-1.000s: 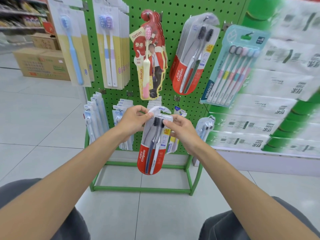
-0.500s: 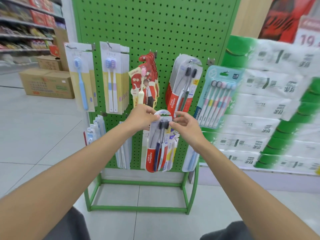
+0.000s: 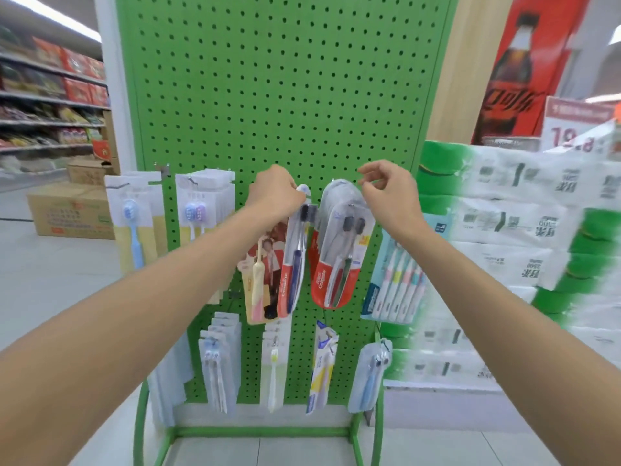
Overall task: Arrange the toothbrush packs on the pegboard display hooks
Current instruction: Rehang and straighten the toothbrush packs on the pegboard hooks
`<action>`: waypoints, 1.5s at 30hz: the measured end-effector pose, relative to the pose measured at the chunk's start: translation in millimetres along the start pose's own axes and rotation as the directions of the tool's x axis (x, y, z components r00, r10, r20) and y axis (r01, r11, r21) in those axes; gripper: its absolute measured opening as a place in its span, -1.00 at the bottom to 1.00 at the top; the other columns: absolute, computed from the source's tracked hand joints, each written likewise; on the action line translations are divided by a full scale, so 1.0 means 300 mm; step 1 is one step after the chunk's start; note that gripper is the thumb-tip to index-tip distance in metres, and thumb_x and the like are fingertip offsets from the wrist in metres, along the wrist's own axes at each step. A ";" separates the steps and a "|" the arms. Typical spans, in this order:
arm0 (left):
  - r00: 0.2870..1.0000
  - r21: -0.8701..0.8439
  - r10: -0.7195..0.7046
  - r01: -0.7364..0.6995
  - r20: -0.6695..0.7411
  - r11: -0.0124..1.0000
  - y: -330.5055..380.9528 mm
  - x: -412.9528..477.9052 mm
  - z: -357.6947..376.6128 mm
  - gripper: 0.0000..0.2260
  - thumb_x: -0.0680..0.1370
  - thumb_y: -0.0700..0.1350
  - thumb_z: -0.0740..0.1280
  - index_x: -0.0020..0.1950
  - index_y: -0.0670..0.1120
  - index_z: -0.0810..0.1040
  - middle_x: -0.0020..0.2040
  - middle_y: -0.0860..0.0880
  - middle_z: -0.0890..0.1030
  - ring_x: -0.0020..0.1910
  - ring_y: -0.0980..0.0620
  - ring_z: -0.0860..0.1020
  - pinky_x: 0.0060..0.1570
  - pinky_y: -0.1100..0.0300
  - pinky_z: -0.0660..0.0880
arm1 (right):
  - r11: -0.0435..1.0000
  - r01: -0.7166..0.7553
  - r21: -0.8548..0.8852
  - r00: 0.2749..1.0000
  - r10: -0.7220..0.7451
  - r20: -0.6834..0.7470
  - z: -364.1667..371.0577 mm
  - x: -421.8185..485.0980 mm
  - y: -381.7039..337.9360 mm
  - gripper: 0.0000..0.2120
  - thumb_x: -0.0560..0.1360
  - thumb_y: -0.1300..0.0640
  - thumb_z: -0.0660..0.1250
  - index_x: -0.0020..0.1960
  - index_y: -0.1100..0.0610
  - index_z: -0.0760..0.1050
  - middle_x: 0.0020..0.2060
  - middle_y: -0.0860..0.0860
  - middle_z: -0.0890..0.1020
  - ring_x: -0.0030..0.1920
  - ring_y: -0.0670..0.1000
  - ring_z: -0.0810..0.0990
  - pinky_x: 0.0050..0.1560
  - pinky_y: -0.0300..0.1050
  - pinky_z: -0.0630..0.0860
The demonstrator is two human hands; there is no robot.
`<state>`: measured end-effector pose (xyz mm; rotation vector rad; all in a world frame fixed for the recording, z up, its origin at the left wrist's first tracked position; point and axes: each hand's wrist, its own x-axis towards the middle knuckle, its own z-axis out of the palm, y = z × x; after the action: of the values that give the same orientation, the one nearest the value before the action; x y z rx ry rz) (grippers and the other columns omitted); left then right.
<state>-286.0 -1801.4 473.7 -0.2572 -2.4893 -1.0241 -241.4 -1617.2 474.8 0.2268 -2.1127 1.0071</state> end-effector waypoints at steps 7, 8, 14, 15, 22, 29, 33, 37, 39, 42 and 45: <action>0.999 0.061 0.003 -0.001 -0.034 0.998 0.008 0.214 0.048 -0.75 0.51 -0.31 0.30 -0.33 -0.11 0.37 -0.34 -0.03 0.40 -0.35 0.00 0.46 -0.31 0.14 0.40 | 0.974 -0.053 -0.221 0.958 0.112 0.262 0.018 0.216 0.055 -0.72 0.60 0.28 0.17 0.25 0.18 0.53 0.16 0.08 0.59 0.05 -0.02 0.55 -0.03 -0.25 0.43; 1.000 0.068 -0.001 0.003 -0.019 0.998 0.010 0.236 0.058 -0.77 0.51 -0.33 0.30 -0.31 -0.12 0.40 -0.34 0.01 0.37 -0.34 0.00 0.47 -0.31 0.14 0.42 | 0.966 -0.058 -0.250 0.938 0.139 0.318 0.028 0.235 0.065 -0.72 0.61 0.27 0.17 0.28 0.18 0.50 0.20 0.09 0.57 0.08 0.01 0.55 -0.02 -0.22 0.46; 0.999 0.097 0.009 -0.013 0.046 0.995 0.009 0.327 0.102 -0.80 0.52 -0.34 0.30 -0.23 -0.08 0.44 -0.31 0.02 0.34 -0.33 0.01 0.43 -0.29 0.15 0.41 | 0.955 -0.058 -0.290 0.821 0.211 0.530 0.093 0.303 0.100 -0.63 0.65 0.19 0.13 0.43 0.24 0.36 0.39 0.13 0.44 0.36 0.08 0.42 0.19 -0.18 0.30; 0.999 0.094 0.008 -0.013 0.053 0.995 0.007 0.341 0.109 -0.80 0.52 -0.34 0.30 -0.22 -0.08 0.45 -0.27 -0.01 0.37 -0.32 0.01 0.42 -0.29 0.14 0.40 | 0.954 -0.058 -0.294 0.811 0.217 0.544 0.102 0.312 0.108 -0.63 0.66 0.18 0.12 0.43 0.25 0.37 0.39 0.14 0.44 0.35 0.08 0.43 0.19 -0.18 0.30; 0.982 -0.066 -0.042 0.055 0.182 0.996 0.029 0.366 0.136 -0.86 0.60 -0.25 0.32 0.10 -0.27 0.60 0.05 -0.13 0.61 -0.13 -0.07 0.64 -0.14 0.10 0.64 | 0.950 -0.178 -0.256 0.770 0.296 0.566 0.131 0.349 0.161 -0.76 0.64 0.16 0.18 0.20 0.21 0.55 0.02 0.04 0.61 -0.13 -0.08 0.57 -0.16 -0.25 0.48; 0.934 -0.224 -0.127 0.210 0.334 0.952 0.039 0.350 0.142 -0.77 0.58 -0.29 0.30 0.23 -0.23 0.54 0.16 -0.18 0.59 0.09 -0.12 0.58 -0.06 0.04 0.60 | 0.943 -0.271 -0.194 0.733 0.333 0.593 0.132 0.355 0.170 -0.80 0.64 0.17 0.19 0.06 0.21 0.57 -0.04 0.12 0.65 -0.12 0.05 0.57 0.08 0.04 0.57; 0.922 -0.258 -0.152 0.253 0.357 0.932 0.037 0.358 0.142 -0.74 0.58 -0.30 0.30 0.27 -0.21 0.51 0.16 -0.19 0.59 0.05 -0.12 0.59 -0.05 0.01 0.61 | 0.937 -0.299 -0.179 0.742 0.346 0.574 0.118 0.367 0.178 -0.89 0.63 0.18 0.22 -0.02 0.15 0.51 -0.03 0.06 0.61 -0.10 -0.02 0.59 -0.12 -0.17 0.51; 0.909 -0.264 -0.155 0.271 0.388 0.926 0.033 0.366 0.129 -0.73 0.58 -0.29 0.30 0.28 -0.21 0.51 0.17 -0.17 0.59 -0.04 -0.05 0.59 -0.25 0.09 0.59 | 0.929 -0.325 -0.175 0.728 0.364 0.580 0.104 0.381 0.204 -0.79 0.62 0.15 0.24 0.11 0.29 0.53 0.05 0.14 0.62 -0.04 0.01 0.58 -0.12 -0.16 0.49; 0.895 -0.275 -0.143 0.277 0.423 0.921 0.024 0.367 0.119 -0.76 0.59 -0.29 0.30 0.26 -0.20 0.53 0.14 -0.17 0.61 -0.01 -0.05 0.60 -0.25 0.08 0.60 | 0.927 -0.332 -0.177 0.721 0.370 0.586 0.101 0.382 0.210 -0.73 0.62 0.14 0.24 0.18 0.33 0.52 0.08 0.14 0.62 -0.04 0.01 0.58 -0.12 -0.15 0.49; 0.884 -0.229 -0.129 0.254 0.449 0.940 0.012 0.368 0.120 -0.74 0.58 -0.29 0.32 0.27 -0.19 0.54 0.11 -0.15 0.63 0.05 -0.07 0.60 -0.09 -0.02 0.63 | 0.928 -0.332 -0.172 0.724 0.367 0.584 0.102 0.383 0.212 -0.71 0.62 0.15 0.24 0.21 0.35 0.50 0.06 0.14 0.62 -0.06 0.00 0.56 -0.15 -0.16 0.48; 0.897 -0.228 -0.117 0.232 0.425 0.946 0.028 0.363 0.136 -0.74 0.57 -0.30 0.32 0.26 -0.22 0.54 0.11 -0.16 0.62 0.02 -0.07 0.59 -0.03 -0.06 0.62 | 0.928 -0.336 -0.160 0.724 0.363 0.586 0.104 0.387 0.216 -0.70 0.62 0.15 0.25 0.21 0.36 0.50 0.06 0.16 0.63 -0.07 0.01 0.56 -0.15 -0.16 0.48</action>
<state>-393.0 -1765.9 503.1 -0.3662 -2.7718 -1.5330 -368.1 -1578.2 506.7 0.1390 -2.8493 1.2208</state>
